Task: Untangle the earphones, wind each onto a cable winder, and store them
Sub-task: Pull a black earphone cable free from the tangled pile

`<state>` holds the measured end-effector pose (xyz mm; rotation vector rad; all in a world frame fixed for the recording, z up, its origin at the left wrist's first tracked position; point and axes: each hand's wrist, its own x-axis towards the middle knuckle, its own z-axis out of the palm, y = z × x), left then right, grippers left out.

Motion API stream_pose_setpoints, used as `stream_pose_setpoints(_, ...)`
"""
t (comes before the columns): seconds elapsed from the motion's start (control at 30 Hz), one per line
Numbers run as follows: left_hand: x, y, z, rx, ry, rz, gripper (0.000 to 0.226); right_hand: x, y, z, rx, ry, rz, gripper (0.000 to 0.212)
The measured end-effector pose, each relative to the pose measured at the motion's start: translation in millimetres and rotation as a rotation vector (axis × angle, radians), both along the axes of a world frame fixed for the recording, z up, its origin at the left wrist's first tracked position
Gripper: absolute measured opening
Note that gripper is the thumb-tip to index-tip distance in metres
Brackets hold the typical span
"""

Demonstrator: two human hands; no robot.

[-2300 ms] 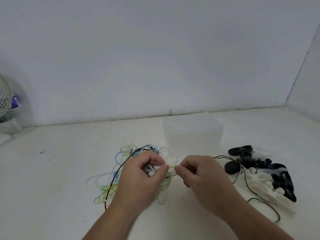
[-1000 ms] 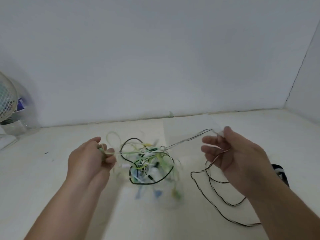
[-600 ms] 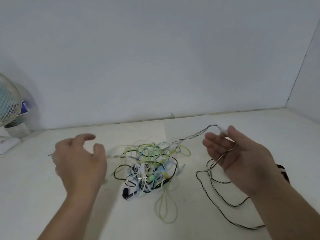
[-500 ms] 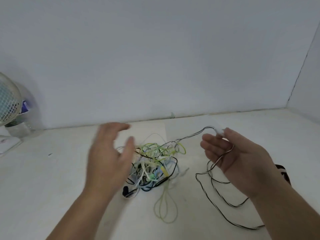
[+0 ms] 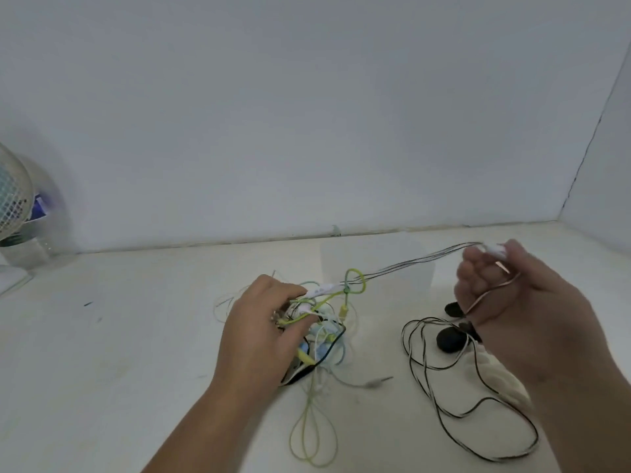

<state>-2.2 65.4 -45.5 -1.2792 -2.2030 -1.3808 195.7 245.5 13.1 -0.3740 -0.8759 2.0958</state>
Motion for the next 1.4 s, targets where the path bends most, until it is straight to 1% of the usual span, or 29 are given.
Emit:
stream_pose_setpoints(0.03, 1.7, -3.1, -1.4, 0.05, -0.093, -0.017, 0.025, -1.4, 5.2, -5.0, 0.051, -0.145, -0.064, 0.017)
stream_pose_setpoints(0.07, 3.0, -4.9, -2.7, 0.089, -0.165, -0.026, 0.027, -3.1, 8.8, -10.0, 0.134, -0.333, -0.132, 0.015)
stream_pose_setpoints(0.1, 3.2, -6.3, -3.6, 0.119, -0.204, -0.03, 0.026, -4.6, 11.5, -15.3, 0.235, -0.516, -0.198, 0.014)
stream_pose_setpoints(0.13, 3.3, -7.1, -3.5, 0.142, -0.216, -0.032, 0.022, -5.5, 12.2, -19.7, 0.341, -0.661, -0.241, 0.014)
stream_pose_setpoints(0.23, 4.8, -7.9, -1.8, 0.196, -0.237, -0.061, 0.007, -5.8, 8.3, -27.3, 0.664, -0.964, -0.221, 0.014)
stream_pose_setpoints(0.3, 7.5, -7.6, -1.9, 0.2, -0.25, -0.102, 0.008, -6.2, 4.0, -29.5, 0.891, -1.17, -0.185, 0.017)
stream_pose_setpoints(0.33, 8.8, -7.4, -2.5, 0.2, -0.265, -0.12, 0.01, -7.3, 0.9, -29.7, 1.002, -1.243, -0.196, 0.019)
stream_pose_setpoints(0.37, 9.9, -7.0, -3.2, 0.201, -0.279, -0.134, 0.012, -9.4, -3.6, -29.0, 1.091, -1.259, -0.223, 0.023)
stream_pose_setpoints(0.4, 10.8, -6.3, -3.7, 0.202, -0.285, -0.143, 0.013, -11.6, -9.8, -28.2, 1.153, -1.212, -0.246, 0.025)
stream_pose_setpoints(0.43, 11.2, -6.0, -4.1, 0.2, -0.285, -0.149, 0.014, -14.8, -17.1, -27.5, 1.17, -1.111, -0.235, 0.026)
stream_pose_setpoints(0.5, 12.2, -4.6, -4.6, 0.197, -0.274, -0.153, 0.016, -22.2, -34.0, -26.7, 1.145, -0.872, -0.09, 0.022)
stream_pose_setpoints(0.53, 12.7, -4.3, -4.6, 0.195, -0.259, -0.15, 0.015, -26.9, -40.8, -29.4, 1.133, -0.815, 0.009, 0.022)
stream_pose_setpoints(0.6, 13.7, -4.2, -4.2, 0.201, -0.226, -0.142, 0.015, -34.2, -47.0, -41.9, 1.188, -0.873, 0.106, 0.035)
stream_pose_setpoints(0.63, 14.1, -4.6, -3.8, 0.206, -0.215, -0.135, 0.016, -37.5, -48.4, -47.4, 1.229, -0.925, 0.107, 0.035)
stream_pose_setpoints(0.67, 14.5, -5.0, -3.7, 0.211, -0.214, -0.126, 0.017, -40.4, -48.8, -49.8, 1.235, -0.946, 0.099, 0.027)
stream_pose_setpoints(0.7, 14.7, -5.1, -3.7, 0.216, -0.222, -0.113, 0.018, -42.0, -48.7, -49.9, 1.209, -0.932, 0.088, 0.014)
stream_pose_setpoints(0.73, 15.0, -5.3, -3.7, 0.221, -0.233, -0.097, 0.02, -42.4, -47.6, -49.6, 1.171, -0.902, 0.084, 0.003)
stream_pose_setpoints(0.77, 15.2, -5.2, -3.3, 0.223, -0.238, -0.081, 0.022, -42.5, -45.8, -49.4, 1.127, -0.864, 0.079, 0.008)
stream_pose_setpoints(0.83, 14.2, -5.4, -2.3, 0.191, -0.207, -0.058, 0.024, -41.0, -40.8, -48.1, 0.976, -0.794, 0.075, 0.015)
stream_pose_setpoints(0.9, 14.2, -6.7, -1.5, 0.132, -0.172, -0.073, 0.026, -39.0, -37.7, -45.0, 0.834, -0.723, 0.06, 0.015)
stream_pose_setpoints(0.97, 15.8, -8.1, -1.5, 0.119, -0.184, -0.13, 0.029, -38.0, -33.8, -44.7, 0.726, -0.672, 0.061, 0.015)
stream_pose_setpoints(1.03, 17.5, -7.7, -2.3, 0.147, -0.196, -0.158, 0.024, -35.8, -29.4, -42.7, 0.639, -0.632, 0.055, 0.014)
stream_pose_setpoints(1.17, 19.6, -3.0, -2.8, 0.129, -0.127, -0.082, 0.012, -32.9, -23.0, -39.0, 0.508, -0.537, 0.046, 0.015)
stream_pose_setpoints(1.23, 19.1, -2.6, -3.3, 0.135, -0.071, -0.035, 0.015, -33.0, -23.5, -38.9, 0.486, -0.515, 0.079, 0.016)
stream_pose_setpoints(1.4, 17.2, -4.8, -3.0, 0.171, 0.106, 0.025, 0.018, -36.4, -30.5, -42.2, 0.561, -0.532, 0.175, 0.022)
